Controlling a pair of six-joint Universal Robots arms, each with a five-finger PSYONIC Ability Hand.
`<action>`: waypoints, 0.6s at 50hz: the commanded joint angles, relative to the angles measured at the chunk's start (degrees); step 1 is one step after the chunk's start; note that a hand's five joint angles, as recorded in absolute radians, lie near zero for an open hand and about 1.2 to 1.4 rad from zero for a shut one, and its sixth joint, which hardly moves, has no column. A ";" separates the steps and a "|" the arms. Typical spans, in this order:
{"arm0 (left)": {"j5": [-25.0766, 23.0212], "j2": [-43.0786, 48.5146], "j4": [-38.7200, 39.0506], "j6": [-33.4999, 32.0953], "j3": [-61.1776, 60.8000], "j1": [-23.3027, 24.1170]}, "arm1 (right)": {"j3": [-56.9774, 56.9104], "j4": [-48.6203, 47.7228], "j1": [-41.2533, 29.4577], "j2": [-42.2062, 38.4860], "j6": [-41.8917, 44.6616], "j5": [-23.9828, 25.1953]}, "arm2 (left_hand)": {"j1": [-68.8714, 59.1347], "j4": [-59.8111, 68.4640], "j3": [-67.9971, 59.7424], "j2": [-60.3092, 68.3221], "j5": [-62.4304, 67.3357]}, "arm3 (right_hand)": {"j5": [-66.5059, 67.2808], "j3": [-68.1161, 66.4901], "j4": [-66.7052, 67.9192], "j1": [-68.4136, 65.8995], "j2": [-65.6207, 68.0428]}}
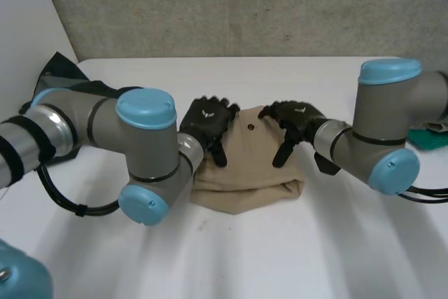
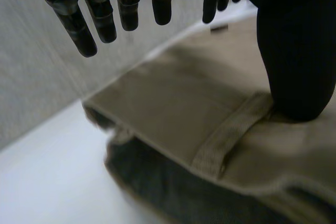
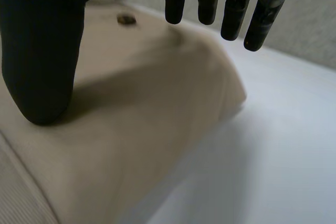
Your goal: Fold the laundry.
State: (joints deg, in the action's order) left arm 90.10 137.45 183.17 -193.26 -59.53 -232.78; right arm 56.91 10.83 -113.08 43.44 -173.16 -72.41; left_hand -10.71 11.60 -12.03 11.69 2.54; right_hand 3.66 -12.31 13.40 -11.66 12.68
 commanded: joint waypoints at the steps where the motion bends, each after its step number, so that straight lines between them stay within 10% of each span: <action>1: 1.57 3.17 -3.08 -2.20 -0.07 -0.57 | -2.68 1.03 0.14 -5.37 5.54 -0.27 | -0.85 -0.04 0.47 -0.13 -0.98 | -3.66 2.31 -3.40 1.66 -2.68; 20: 0.08 -5.95 -3.52 -6.52 -0.94 -0.75 | 3.81 -5.20 -0.30 7.53 12.76 -3.61 | 0.71 -1.60 2.03 -1.69 -2.54 | -3.66 2.31 -3.40 1.66 -2.68; 30: -10.38 -19.84 -4.66 -2.65 -3.40 -1.97 | 21.47 -15.49 -0.56 21.07 13.11 -4.76 | 0.71 -1.60 2.03 -1.69 -2.54 | -3.66 2.31 -3.40 1.66 -2.68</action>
State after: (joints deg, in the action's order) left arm 86.93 126.49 179.61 -198.31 -61.31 -233.65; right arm 67.60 0.06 -113.47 57.41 -160.07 -76.73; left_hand -10.72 11.59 -12.02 11.19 2.48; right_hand 3.32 -11.36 13.41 -9.77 12.68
